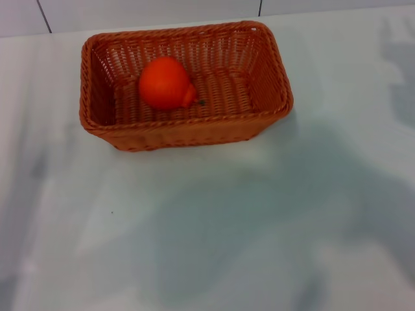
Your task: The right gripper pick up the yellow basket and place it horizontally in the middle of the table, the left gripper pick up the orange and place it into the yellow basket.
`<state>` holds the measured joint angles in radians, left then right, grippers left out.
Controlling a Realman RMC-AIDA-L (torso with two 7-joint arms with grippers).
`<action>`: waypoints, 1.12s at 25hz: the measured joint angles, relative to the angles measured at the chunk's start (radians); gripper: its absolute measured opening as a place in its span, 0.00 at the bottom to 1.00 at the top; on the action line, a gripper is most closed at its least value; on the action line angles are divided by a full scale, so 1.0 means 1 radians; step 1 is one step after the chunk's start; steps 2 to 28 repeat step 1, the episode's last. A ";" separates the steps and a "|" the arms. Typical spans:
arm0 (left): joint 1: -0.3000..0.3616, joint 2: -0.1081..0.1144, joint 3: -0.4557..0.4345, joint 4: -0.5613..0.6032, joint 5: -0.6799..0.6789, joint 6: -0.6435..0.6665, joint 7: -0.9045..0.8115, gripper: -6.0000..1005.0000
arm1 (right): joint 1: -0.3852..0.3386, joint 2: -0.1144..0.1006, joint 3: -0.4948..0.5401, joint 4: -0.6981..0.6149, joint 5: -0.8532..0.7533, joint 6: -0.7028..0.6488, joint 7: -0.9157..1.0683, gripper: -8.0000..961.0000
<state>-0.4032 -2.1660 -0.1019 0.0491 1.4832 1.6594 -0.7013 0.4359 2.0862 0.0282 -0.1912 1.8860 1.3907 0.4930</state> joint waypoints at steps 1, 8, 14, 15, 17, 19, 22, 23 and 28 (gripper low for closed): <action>0.001 0.000 0.000 -0.004 0.000 0.000 0.004 0.91 | 0.001 0.000 0.000 0.001 0.000 -0.001 0.000 0.44; 0.001 0.000 0.000 -0.004 0.000 0.000 0.004 0.91 | 0.001 0.000 0.000 0.001 0.000 -0.001 0.000 0.44; 0.001 0.000 0.000 -0.004 0.000 0.000 0.004 0.91 | 0.001 0.000 0.000 0.001 0.000 -0.001 0.000 0.44; 0.001 0.000 0.000 -0.004 0.000 0.000 0.004 0.91 | 0.001 0.000 0.000 0.001 0.000 -0.001 0.000 0.44; 0.001 0.000 0.000 -0.004 0.000 0.000 0.004 0.91 | 0.001 0.000 0.000 0.001 0.000 -0.001 0.000 0.44; 0.001 0.000 0.000 -0.004 0.000 0.000 0.004 0.91 | 0.001 0.000 0.000 0.001 0.000 -0.001 0.000 0.44; 0.001 0.000 0.000 -0.004 0.000 0.000 0.004 0.91 | 0.001 0.000 0.000 0.001 0.000 -0.001 0.000 0.44; 0.001 0.000 0.000 -0.004 0.000 0.000 0.004 0.91 | 0.001 0.000 0.000 0.001 0.000 -0.001 0.000 0.44; 0.001 0.000 0.000 -0.004 0.000 0.000 0.004 0.91 | 0.001 0.000 0.000 0.001 0.000 -0.001 0.000 0.44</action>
